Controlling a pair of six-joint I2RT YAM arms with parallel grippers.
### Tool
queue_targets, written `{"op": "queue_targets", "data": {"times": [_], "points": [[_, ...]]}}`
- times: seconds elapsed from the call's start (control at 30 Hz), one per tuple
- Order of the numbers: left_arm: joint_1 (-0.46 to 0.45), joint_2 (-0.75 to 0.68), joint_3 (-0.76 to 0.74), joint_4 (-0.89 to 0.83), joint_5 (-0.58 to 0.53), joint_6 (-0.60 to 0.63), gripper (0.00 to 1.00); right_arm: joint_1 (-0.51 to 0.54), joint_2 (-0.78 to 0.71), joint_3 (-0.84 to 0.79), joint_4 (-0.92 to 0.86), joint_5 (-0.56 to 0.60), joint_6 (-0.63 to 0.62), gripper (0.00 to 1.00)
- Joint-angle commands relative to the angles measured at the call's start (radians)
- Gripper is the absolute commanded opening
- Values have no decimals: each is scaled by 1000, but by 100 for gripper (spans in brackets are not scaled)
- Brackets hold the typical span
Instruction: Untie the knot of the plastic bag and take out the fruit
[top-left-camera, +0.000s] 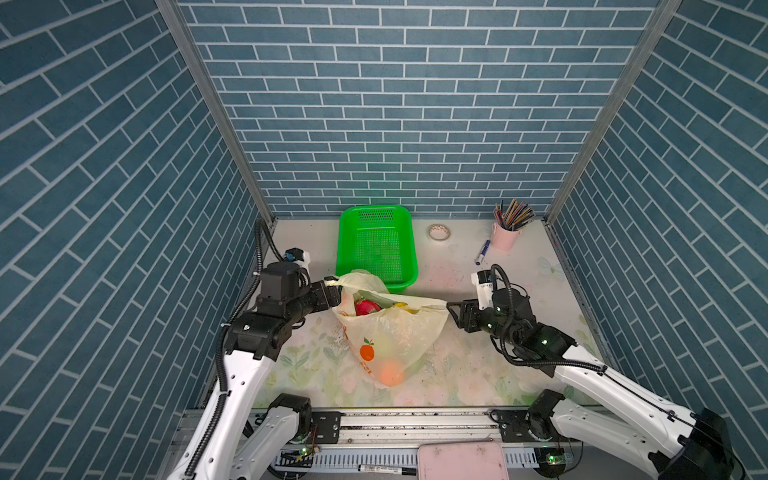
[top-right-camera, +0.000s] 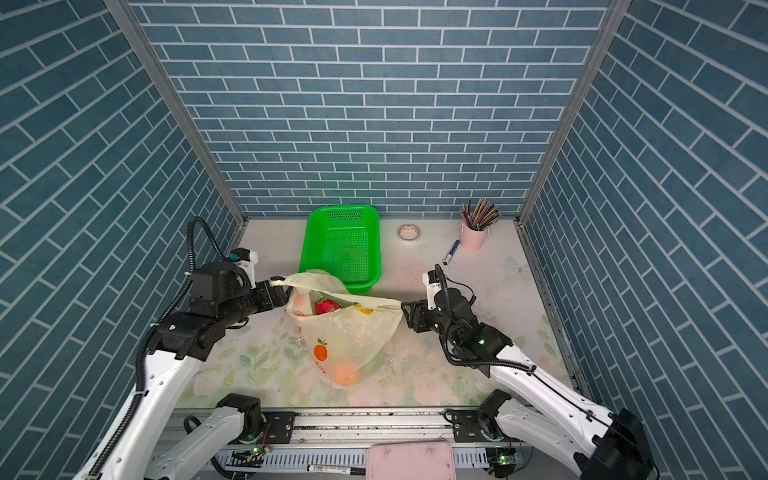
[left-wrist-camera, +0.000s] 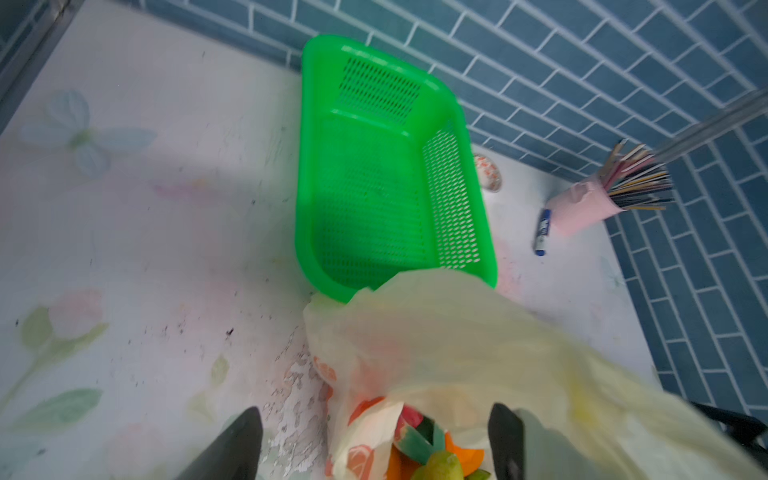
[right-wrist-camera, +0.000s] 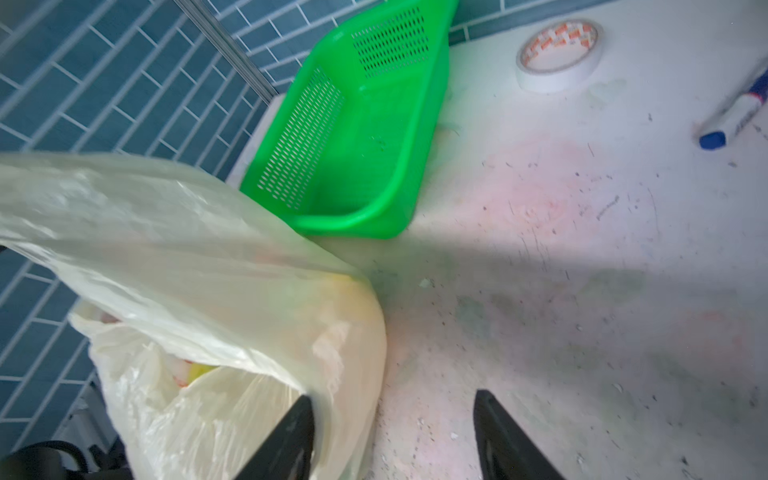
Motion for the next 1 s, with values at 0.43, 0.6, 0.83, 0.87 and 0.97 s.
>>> {"op": "queue_targets", "data": {"times": [0.43, 0.6, 0.83, 0.87, 0.97], "points": [[3, 117, 170, -185, 73, 182, 88, 153, 244, 291, 300, -401, -420, 78], [3, 144, 142, -223, 3, 160, 74, 183, 404, 357, 476, -454, -442, 79], [-9, 172, 122, -212, 37, 172, 47, 188, 601, 502, 568, -634, -511, 80], [-10, 175, 119, -210, 48, 181, 47, 187, 623, 511, 588, -642, -518, 80], [-17, 191, 117, -211, 58, 193, 47, 189, 698, 581, 583, -670, -515, 78]]}}
